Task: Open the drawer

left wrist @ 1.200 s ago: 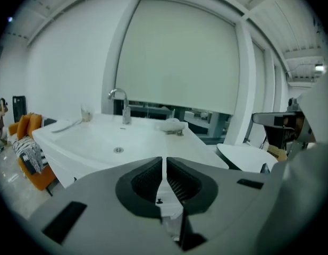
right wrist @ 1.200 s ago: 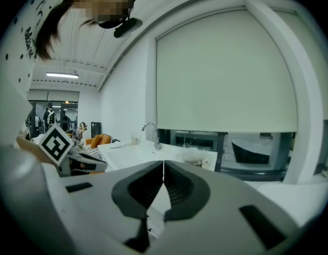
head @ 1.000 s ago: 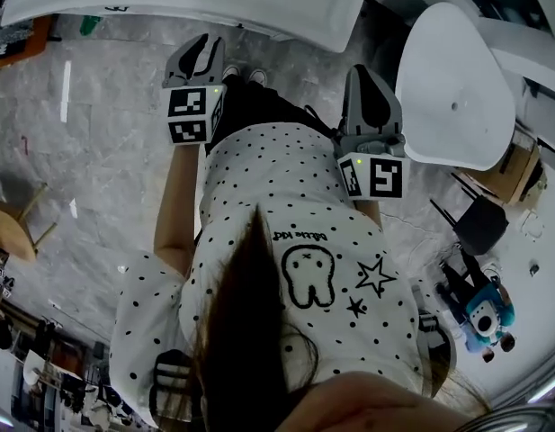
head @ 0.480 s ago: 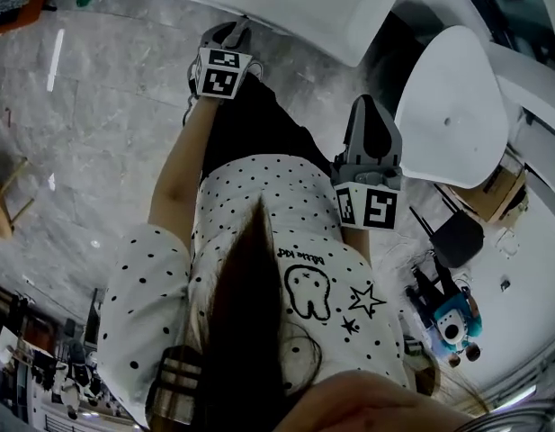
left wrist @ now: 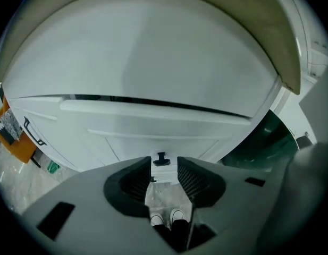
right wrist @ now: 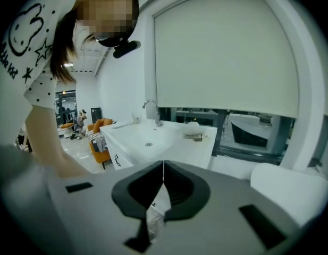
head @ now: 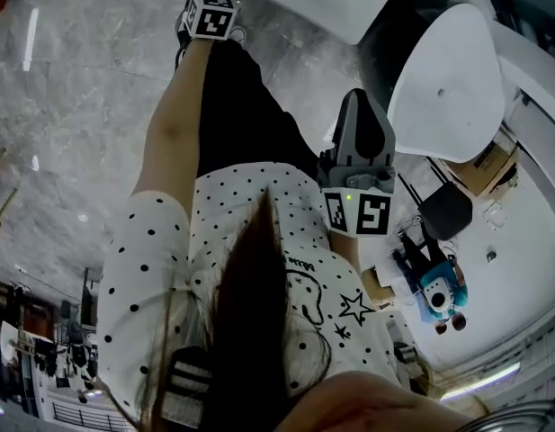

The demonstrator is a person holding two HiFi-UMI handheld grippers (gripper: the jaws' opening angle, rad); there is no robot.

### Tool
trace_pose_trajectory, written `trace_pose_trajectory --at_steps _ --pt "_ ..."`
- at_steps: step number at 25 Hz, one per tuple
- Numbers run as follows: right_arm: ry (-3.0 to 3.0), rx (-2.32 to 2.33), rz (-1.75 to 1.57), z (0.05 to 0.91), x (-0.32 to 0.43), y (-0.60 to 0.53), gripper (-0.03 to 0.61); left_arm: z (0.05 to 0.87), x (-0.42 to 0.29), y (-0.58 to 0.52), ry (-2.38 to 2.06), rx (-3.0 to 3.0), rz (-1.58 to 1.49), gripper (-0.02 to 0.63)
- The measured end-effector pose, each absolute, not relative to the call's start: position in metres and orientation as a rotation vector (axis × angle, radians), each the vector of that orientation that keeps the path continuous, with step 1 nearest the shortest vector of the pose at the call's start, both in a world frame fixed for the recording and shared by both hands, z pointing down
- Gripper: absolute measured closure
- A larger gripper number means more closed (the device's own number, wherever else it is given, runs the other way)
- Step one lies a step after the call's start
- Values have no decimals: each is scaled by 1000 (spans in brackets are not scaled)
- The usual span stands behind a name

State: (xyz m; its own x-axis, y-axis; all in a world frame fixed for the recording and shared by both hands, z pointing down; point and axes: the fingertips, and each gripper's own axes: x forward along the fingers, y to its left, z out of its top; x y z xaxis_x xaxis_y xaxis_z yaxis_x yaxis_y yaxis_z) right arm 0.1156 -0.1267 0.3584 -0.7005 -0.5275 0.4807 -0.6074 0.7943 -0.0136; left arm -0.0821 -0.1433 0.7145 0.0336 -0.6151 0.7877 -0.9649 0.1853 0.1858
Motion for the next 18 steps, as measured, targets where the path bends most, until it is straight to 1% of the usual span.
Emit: trace_pose_trajectory --at_steps 9,13,18 --pt "-2474 835 270 380 123 -123 565 756 -75 -155 -1638 1507 575 462" --pt "-2454 840 284 385 125 -123 565 759 -82 -167 -1669 1500 589 462" --pt "-2441 852 292 391 125 -121 565 763 -88 -168 -1672 1492 535 469"
